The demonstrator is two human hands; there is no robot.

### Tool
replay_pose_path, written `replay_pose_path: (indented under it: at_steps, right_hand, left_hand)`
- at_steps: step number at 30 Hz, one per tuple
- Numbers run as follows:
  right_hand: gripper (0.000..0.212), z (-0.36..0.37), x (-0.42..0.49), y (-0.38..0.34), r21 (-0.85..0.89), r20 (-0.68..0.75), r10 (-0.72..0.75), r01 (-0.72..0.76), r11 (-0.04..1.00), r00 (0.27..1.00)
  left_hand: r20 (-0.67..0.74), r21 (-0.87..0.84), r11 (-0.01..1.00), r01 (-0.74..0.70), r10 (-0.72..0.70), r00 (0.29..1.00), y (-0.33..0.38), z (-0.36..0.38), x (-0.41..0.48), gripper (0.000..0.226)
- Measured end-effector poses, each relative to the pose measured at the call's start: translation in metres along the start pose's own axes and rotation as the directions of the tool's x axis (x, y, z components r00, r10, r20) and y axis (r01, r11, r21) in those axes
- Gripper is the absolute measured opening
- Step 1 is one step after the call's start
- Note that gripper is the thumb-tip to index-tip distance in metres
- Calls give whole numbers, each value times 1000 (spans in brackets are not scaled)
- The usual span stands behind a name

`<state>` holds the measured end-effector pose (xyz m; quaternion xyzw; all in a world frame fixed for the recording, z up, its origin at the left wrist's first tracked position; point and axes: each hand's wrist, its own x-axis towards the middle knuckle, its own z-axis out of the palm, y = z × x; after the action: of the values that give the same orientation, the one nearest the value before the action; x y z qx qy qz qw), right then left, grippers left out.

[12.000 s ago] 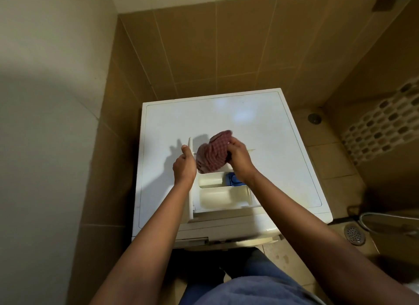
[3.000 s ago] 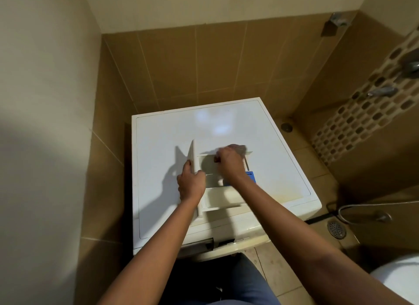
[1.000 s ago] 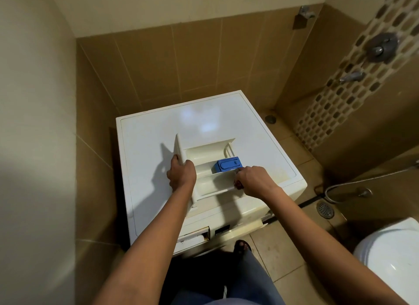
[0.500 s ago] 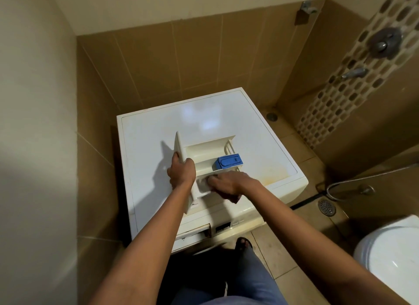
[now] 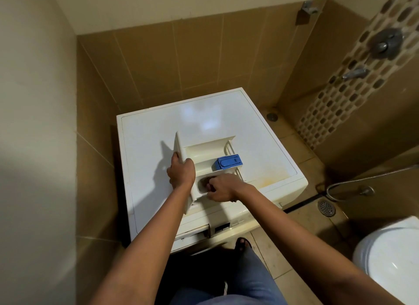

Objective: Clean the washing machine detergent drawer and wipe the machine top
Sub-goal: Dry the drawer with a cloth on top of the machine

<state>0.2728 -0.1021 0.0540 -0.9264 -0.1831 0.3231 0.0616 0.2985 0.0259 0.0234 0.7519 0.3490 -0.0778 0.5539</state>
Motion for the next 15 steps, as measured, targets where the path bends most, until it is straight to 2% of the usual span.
replay_pose_path:
  at_steps: [2,4,6,11,15]
  right_hand:
    - [34,10,7,-5,-46,-39,-71,69,997,997]
    - [31,20,12,-8,-79,-153,-108,97,992,982]
    - [25,29,13,-5,-38,-281,-107,100,994,954]
    - [33,45,11,3,238,-449,-2,122,964,893]
    - [37,52,4,11,504,-488,28,256,825,872]
  left_hand:
    - [-3,-2,1000,-3,3,1000,0,0,-1,64]
    - [-8,3,1000,-5,5,1000,0,0,-1,62]
    - [-12,0,1000,-4,4,1000,0,0,0,62]
    - [-14,7,1000,-4,4,1000,1,-1,-1,60]
    - [-8,6,1000,-5,5,1000,2,-2,-1,59]
